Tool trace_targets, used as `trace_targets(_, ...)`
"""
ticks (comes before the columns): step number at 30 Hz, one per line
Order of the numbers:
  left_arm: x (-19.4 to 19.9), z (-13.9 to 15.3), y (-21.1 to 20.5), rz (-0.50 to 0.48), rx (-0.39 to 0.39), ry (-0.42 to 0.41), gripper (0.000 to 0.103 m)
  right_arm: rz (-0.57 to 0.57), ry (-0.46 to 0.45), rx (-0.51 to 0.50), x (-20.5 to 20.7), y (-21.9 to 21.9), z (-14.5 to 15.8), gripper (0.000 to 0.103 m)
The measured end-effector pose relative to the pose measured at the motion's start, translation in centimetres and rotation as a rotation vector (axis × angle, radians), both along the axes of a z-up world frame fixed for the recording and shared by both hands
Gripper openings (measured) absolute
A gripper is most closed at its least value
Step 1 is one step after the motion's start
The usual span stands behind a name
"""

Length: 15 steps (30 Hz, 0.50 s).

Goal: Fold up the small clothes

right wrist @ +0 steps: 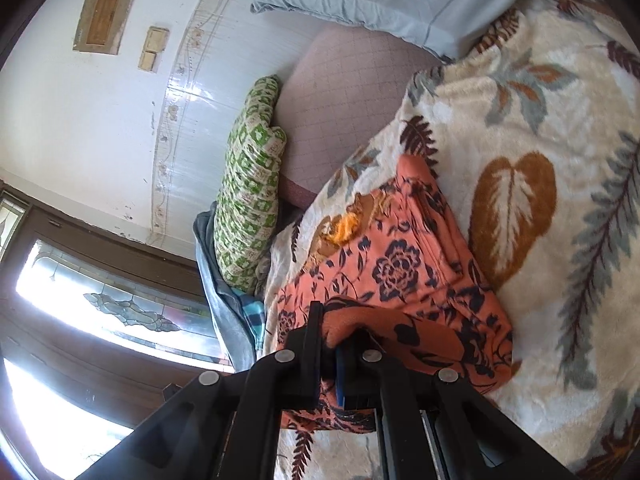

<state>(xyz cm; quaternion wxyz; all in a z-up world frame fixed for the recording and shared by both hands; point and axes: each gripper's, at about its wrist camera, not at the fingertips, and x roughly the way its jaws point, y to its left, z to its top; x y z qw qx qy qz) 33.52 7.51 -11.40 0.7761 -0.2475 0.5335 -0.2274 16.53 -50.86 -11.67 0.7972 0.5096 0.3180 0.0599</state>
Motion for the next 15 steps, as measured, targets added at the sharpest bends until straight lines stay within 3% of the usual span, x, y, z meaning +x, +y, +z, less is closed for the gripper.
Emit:
trace_targets(5, 8.5, 0.9, -2.4, 0.003, -0.007, 0.004, 0.012, -0.064, -0.002, -0.020, 7.3, -2.9, 0.2, 0.005)
trace_targets(7, 12.0, -0.4, -3.4, 0.041, 0.017, 0.027, 0.016, -0.097, 0.069, 0.032, 10.6, -4.2, -2.1, 0.009)
trace_targets(9, 14.6, -2.3, -4.5, 0.066, 0.055, 0.019, 0.031, -0.115, 0.148, 0.083, 13.4, -5.3, -5.5, 0.009)
trace_targets(12, 15.4, -4.5, -4.8, 0.131, 0.193, -0.024, 0.039, -0.137, 0.259, 0.108, 15.4, -6.2, -10.6, 0.009)
trace_targets(15, 12.9, -5.1, -2.6, 0.185, 0.129, -0.078, 0.039, -0.153, 0.187, 0.169, 14.4, -6.7, -12.5, 0.009)
